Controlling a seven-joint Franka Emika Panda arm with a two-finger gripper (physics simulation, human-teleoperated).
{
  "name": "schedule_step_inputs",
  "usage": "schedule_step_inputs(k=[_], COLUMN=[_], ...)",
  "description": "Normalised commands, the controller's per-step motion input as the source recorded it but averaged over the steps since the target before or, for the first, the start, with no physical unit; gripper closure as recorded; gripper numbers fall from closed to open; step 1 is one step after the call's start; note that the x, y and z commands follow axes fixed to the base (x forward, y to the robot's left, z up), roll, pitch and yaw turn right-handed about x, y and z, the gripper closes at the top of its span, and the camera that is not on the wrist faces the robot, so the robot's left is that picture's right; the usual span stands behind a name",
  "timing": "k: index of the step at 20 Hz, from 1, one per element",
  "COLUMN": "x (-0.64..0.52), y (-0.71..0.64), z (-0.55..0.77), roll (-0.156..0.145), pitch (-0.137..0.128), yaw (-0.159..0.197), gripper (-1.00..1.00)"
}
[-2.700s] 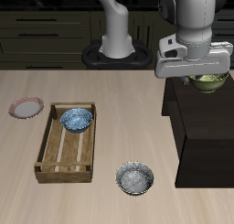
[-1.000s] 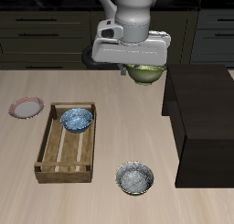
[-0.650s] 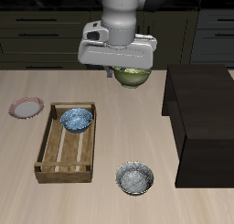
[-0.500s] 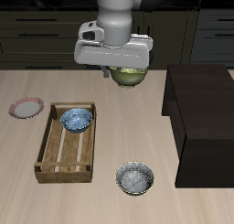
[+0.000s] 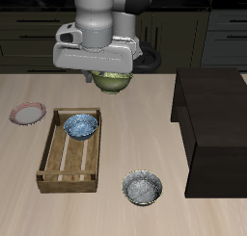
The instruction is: Place the blue bowl and the green bowl in the wooden tray
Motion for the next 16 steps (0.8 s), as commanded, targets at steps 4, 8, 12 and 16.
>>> schedule_step_inputs(k=[4,8,12,16], x=[0.25,0.31,0.23,0.16], y=[-0.48,-0.53,-0.35,-0.13], z=[-0.08,-0.03,-0.08,-0.22], roll=[-0.035,-0.055,-0.045,-0.005], pitch=[0.035,0.002,0.010,0.025], yaw=[0.009,0.048,0.016,0.024], gripper=[1.00,1.00,1.00,1.00])
